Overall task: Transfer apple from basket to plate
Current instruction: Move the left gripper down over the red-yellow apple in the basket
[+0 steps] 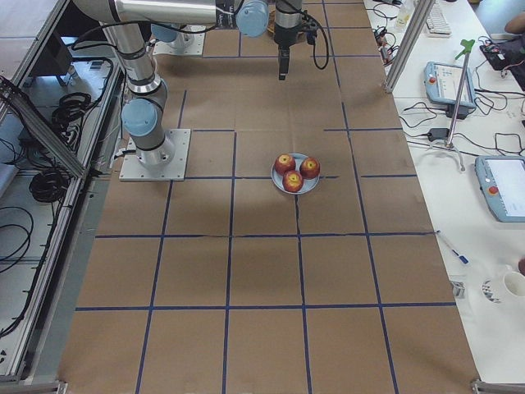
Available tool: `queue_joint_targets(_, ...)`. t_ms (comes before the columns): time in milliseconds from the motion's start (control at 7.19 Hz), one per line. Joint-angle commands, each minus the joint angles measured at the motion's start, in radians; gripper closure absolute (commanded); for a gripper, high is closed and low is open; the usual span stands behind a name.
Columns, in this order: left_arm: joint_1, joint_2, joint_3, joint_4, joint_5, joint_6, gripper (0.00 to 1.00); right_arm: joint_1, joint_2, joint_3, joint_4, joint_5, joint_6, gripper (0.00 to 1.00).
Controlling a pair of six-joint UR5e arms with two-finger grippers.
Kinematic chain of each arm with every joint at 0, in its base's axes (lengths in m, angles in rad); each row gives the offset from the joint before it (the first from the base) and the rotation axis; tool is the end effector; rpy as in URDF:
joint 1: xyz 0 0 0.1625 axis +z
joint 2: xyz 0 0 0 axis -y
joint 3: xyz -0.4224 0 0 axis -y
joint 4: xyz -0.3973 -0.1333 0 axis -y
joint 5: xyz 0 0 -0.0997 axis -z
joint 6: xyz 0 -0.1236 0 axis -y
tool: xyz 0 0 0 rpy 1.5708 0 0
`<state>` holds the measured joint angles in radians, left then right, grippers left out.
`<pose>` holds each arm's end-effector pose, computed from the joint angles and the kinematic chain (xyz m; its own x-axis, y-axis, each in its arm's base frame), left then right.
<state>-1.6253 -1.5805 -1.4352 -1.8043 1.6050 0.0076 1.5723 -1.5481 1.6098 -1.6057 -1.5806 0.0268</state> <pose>-0.1553 -0.4764 0.5012 -0.9973 0.0657 -0.0332 0.0617 0.9923 0.1077 0.1328 -0.5023 0.4341 -0.9996 0.0250 0.0105 0.0253 0.9993 0.0265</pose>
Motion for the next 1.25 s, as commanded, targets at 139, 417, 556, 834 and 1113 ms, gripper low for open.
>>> queue_joint_targets(139, 0.097, 0.002, -0.001, -0.015, 0.062, -0.001, 0.01, 0.002, -0.009, -0.001, 0.01, 0.002, 0.001, 0.0)
queue_joint_targets(417, 0.191, -0.056, -0.024, 0.065, 0.064, 0.148, 0.01, 0.002, -0.018, -0.001, 0.02, 0.001, 0.001, 0.0)
queue_joint_targets(556, 0.197, -0.077, -0.031, 0.06, 0.067, 0.159, 0.01, 0.008, -0.029, -0.001, 0.021, -0.001, 0.002, 0.0)
queue_joint_targets(834, 0.231, -0.134, -0.044, 0.074, 0.064, 0.243, 0.01, 0.011, -0.03, 0.001, 0.021, -0.003, 0.001, 0.0)
queue_joint_targets(1113, 0.238, -0.185, -0.074, 0.176, 0.058, 0.344, 0.01, 0.011, -0.029, 0.004, 0.021, -0.003, 0.001, 0.0)
